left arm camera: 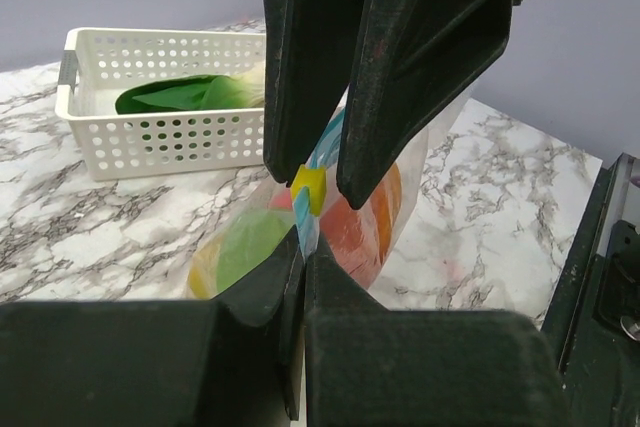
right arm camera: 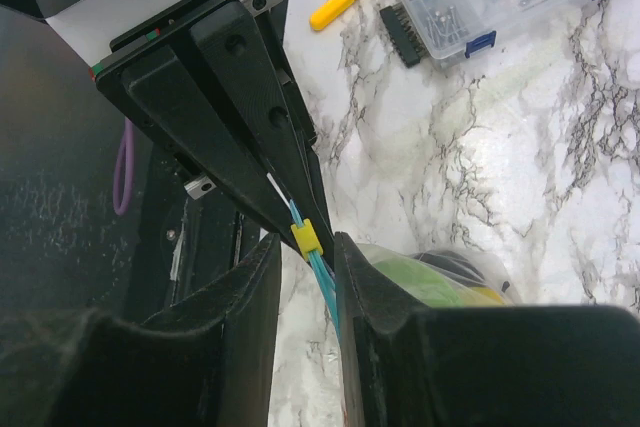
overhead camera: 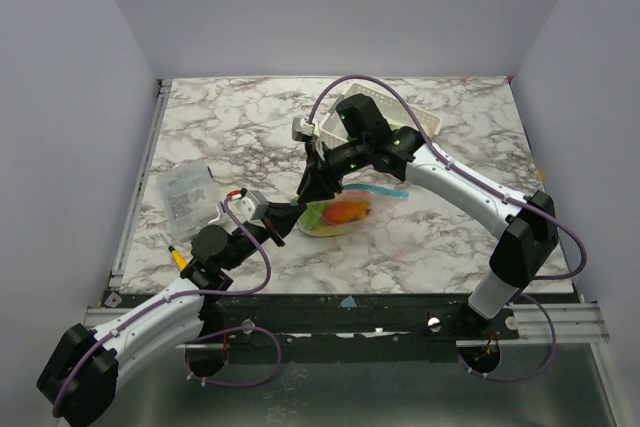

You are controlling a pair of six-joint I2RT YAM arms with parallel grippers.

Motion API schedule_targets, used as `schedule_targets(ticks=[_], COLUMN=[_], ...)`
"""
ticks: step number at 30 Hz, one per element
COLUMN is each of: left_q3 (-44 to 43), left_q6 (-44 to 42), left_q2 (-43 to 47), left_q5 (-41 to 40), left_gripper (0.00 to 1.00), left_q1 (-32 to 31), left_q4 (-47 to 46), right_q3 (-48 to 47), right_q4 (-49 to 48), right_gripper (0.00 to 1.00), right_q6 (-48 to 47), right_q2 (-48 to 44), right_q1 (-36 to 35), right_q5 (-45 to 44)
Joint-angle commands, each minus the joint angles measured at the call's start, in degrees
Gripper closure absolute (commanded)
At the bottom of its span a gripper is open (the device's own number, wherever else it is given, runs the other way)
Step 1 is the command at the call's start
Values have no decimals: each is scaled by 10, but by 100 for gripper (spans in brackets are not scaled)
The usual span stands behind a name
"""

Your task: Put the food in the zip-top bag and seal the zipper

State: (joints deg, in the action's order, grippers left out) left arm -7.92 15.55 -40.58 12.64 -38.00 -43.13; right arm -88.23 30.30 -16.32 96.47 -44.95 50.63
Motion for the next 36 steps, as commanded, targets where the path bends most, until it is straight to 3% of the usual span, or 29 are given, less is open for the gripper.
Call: schedule_targets(ticks=[1,8,16,36], left_q3=[-16,-17,-18,-1], left_q6=[11,15,29,71], left_q2=[6,6,22,149], left_q5=[-7,-7,-29,-263], left_gripper=[100,100,100,100], left_q1=[-1,-1,-1,1], left_q4=[-8,-6,8,134], right_q3=[-16,-18,2,178], right_q4=[6,1,-12,-68], right_gripper=[70,75,100,100], right_q6=[7,11,9,46], right_q2=[10,14,-2,-191], right_q1=[-5,-8,-8,34], right_q5=[18,17,-23,-227])
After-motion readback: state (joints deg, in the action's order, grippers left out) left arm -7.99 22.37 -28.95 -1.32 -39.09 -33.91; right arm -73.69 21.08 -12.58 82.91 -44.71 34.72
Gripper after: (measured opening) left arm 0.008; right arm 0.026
